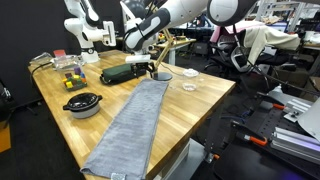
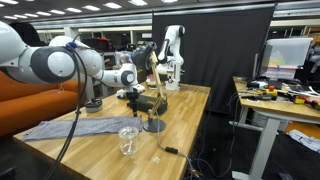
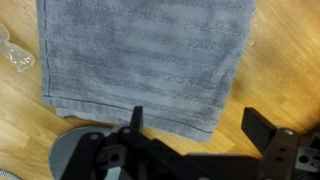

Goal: Fold the grey towel from right to left

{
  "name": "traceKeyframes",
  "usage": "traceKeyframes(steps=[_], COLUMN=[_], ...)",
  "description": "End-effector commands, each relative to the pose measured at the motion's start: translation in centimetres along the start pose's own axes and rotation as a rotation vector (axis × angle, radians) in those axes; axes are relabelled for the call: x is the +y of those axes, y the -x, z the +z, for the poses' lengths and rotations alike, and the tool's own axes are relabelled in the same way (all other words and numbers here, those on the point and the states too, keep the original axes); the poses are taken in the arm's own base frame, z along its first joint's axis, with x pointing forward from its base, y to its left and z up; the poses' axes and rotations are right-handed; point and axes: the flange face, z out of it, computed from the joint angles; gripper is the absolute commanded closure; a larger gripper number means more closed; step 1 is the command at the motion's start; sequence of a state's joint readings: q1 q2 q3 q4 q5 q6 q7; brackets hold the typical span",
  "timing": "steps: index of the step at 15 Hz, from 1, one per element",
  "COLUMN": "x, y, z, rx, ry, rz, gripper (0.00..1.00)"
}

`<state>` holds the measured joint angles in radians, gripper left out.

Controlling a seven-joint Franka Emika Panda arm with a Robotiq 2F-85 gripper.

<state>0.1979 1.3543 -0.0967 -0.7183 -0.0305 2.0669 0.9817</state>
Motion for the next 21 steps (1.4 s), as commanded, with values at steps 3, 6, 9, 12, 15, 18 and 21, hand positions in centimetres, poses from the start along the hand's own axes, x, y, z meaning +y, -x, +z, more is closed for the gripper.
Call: traceKeyframes(steps=[3, 6, 9, 12, 15, 18, 21], x=[0.2, 0.5, 0.6, 0.4, 0.5, 0.5, 0.4], y=[-0.7, -1.5, -1.6, -1.1, -1.0, -1.1, -1.3], z=[0.5, 0.3, 0.3, 0.7, 1.1, 1.2, 1.0], rx=[-0.022, -0.013, -0.015, -0.020, -0.024, -0.017, -0.010], ry=[-0.010, -0.014, -0.016, -0.007, 0.002, -0.005, -0.014], rz=[0.091, 0.135, 0.155, 0.160, 0.166, 0.169, 0.170], gripper=[0.00, 0.00, 0.00, 0.00, 0.00, 0.00, 0.00])
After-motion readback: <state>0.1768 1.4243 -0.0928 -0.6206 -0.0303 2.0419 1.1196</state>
